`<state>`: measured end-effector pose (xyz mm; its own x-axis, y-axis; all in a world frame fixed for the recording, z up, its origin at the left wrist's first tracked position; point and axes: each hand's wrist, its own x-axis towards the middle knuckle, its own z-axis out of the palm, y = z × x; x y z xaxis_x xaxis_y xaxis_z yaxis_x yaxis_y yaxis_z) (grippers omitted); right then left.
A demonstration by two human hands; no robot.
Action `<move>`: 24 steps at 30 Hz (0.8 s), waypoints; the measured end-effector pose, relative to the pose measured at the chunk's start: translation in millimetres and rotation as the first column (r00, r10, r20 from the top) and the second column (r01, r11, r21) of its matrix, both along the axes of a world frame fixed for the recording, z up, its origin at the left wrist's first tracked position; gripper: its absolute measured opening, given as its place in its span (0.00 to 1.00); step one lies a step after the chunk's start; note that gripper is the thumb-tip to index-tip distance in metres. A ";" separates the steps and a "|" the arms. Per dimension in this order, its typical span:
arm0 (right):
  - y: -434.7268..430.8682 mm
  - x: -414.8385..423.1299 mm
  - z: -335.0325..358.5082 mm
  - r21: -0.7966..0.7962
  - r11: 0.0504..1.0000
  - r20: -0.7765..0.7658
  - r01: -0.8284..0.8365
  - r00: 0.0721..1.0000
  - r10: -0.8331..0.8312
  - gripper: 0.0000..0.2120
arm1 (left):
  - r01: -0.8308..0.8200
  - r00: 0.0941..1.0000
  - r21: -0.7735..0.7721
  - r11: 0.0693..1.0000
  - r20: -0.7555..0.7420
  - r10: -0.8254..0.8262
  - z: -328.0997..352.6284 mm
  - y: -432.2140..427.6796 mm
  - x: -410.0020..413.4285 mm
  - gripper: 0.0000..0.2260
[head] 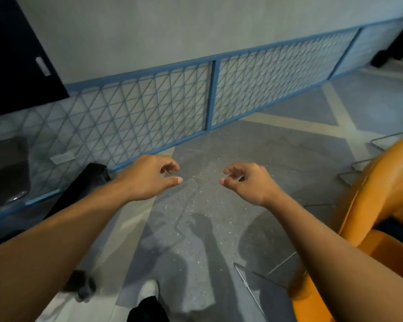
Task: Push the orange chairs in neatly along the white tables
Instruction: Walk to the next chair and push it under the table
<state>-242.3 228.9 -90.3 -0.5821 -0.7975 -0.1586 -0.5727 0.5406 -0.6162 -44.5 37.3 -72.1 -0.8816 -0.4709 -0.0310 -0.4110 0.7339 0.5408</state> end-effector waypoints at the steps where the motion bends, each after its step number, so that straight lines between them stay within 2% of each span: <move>1: -7.7 -3.5 1.2 0.001 0.999 -0.008 0.036 0.999 -0.036 0.17 | 0.032 0.999 0.000 1.000 -0.003 -0.032 -0.1 -14.0 -8.8 0.15; 6: -36.8 -14.2 13.0 0.000 0.975 -0.035 0.221 0.975 -0.221 0.18 | 0.183 0.983 0.001 0.983 -0.008 -0.182 5.9 -72.8 -45.6 0.15; 12: -44.1 -32.2 45.1 -0.025 0.899 -0.119 0.438 0.891 -0.438 0.18 | 0.344 0.939 0.003 0.939 -0.009 -0.344 15.3 -113.2 -95.1 0.16; 24: 33.0 -90.1 85.0 -0.114 0.715 -0.253 0.690 0.676 -0.692 0.18 | 0.643 0.766 0.009 0.766 -0.039 -0.642 18.6 -72.4 -233.9 0.15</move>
